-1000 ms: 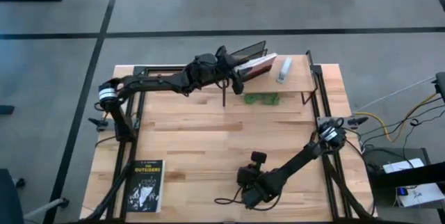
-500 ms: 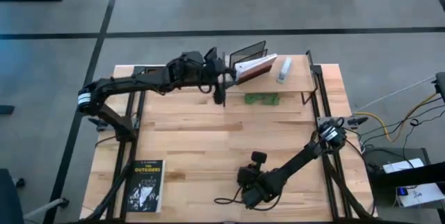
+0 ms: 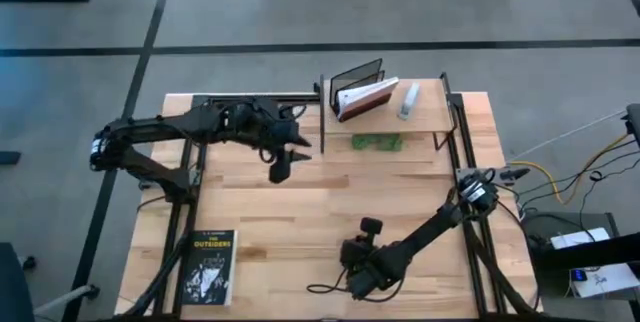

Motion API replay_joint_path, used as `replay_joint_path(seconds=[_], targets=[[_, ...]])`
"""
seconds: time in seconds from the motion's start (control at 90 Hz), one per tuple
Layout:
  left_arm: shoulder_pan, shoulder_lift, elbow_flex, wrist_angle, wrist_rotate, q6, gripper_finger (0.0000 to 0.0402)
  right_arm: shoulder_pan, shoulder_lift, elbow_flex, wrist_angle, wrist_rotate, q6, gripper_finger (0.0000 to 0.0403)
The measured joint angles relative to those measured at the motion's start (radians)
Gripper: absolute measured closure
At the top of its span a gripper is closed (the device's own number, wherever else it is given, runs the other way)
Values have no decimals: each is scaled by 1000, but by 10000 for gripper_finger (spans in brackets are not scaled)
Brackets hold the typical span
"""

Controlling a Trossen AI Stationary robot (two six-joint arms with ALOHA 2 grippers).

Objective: Stock shelves
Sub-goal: Put the black book into the black desk organizer on the shelf

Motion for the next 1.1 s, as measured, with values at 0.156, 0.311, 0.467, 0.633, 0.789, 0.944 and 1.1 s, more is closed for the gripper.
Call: replay_joint_path(seconds=[0.156, 0.311, 0.467, 0.633, 0.789, 0.944, 1.1], targets=[[-71, -21, 0, -143, 1, -123, 280, -13, 0, 0, 61, 1, -91, 403], [-177, -20, 0, -317, 2, -300, 289, -28, 0, 0, 156, 1, -194, 403], [-329, -17, -1, -478, 2, -544, 297, -38, 0, 0, 225, 1, -298, 403], [-515, -17, -6, -501, -20, -759, 302, -44, 0, 0, 288, 1, -382, 403], [-678, 5, -14, -500, -57, -933, 297, -47, 0, 0, 316, 1, -432, 403], [-837, 23, -58, -498, -99, -1196, 280, -54, 0, 0, 329, 1, -455, 403], [-960, 44, -133, -480, -98, -1398, 256, -70, 0, 0, 354, 1, -457, 403]])
